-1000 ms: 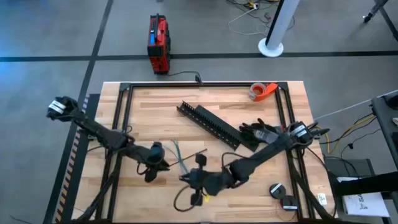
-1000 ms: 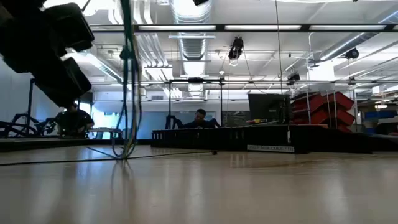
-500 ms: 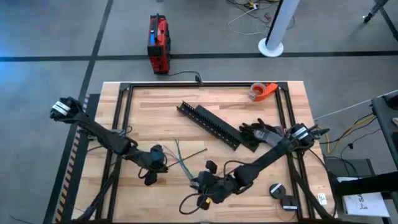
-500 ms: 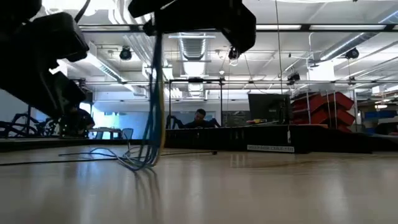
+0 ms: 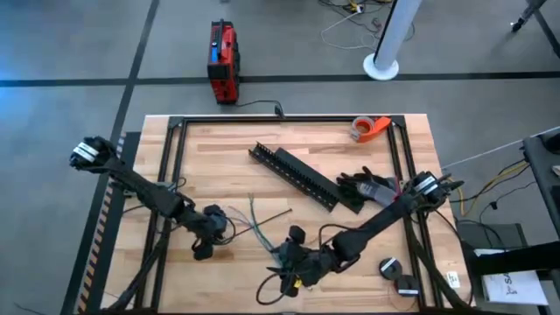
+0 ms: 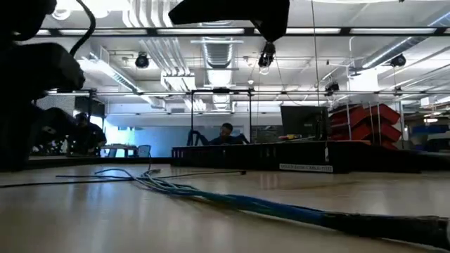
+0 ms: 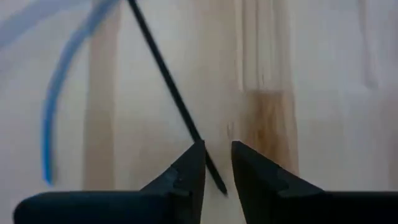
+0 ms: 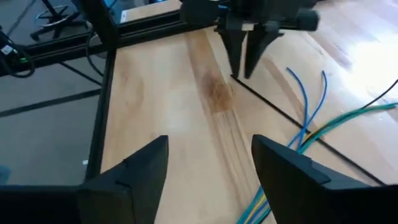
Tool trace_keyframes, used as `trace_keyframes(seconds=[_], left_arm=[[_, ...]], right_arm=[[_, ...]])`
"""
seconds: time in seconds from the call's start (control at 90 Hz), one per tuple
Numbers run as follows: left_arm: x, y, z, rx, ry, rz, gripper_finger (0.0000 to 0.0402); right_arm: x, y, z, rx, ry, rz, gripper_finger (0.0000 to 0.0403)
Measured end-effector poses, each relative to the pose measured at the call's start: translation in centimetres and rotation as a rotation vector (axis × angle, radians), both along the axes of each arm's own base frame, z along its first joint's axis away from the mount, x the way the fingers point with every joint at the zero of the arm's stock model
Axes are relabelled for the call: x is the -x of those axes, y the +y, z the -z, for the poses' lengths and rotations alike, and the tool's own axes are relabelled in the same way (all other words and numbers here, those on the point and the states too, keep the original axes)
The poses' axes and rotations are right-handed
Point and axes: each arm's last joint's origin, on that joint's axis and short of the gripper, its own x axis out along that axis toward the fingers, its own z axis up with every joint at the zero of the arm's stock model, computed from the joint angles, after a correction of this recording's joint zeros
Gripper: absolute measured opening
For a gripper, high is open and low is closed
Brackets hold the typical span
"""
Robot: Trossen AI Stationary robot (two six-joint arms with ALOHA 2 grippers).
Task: Ziptie cables
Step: Wrap the zip tie around the cable bundle
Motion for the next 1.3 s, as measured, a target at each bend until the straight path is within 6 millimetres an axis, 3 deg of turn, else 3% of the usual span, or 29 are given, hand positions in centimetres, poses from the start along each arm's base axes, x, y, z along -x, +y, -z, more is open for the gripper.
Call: trace_keyframes(seconds=[0.289, 0.556, 0.756, 1.067, 1.3], left_arm=[[0.6, -0.7, -0.1, 0.294, 0.235, -0.002, 0.0065], [0.6, -0.4, 0.6, 0.121, 0.151, -0.141, 0.0060], [0.3, -0.9, 1.4, 0.092, 0.142, -0.185, 0.0059], [-1.1, -1.8, 0.9, 0.135, -0.042, -0.152, 0.0059], [-1.2, -1.9, 0.7, 0.150, -0.062, -0.148, 0.0059]], right_arm=[[-3.0, -1.1, 3.4, 0.071, -0.124, 0.021, 0.0213], [-5.7, -0.5, 6.7, 0.217, -0.172, -0.063, 0.0213], [-7.5, -0.6, 8.3, 0.283, -0.117, -0.076, 0.0213], [-9.1, -1.9, 10.2, 0.390, -0.014, -0.096, 0.0213], [-9.8, -4.8, 10.5, 0.479, 0.226, -0.099, 0.0196]])
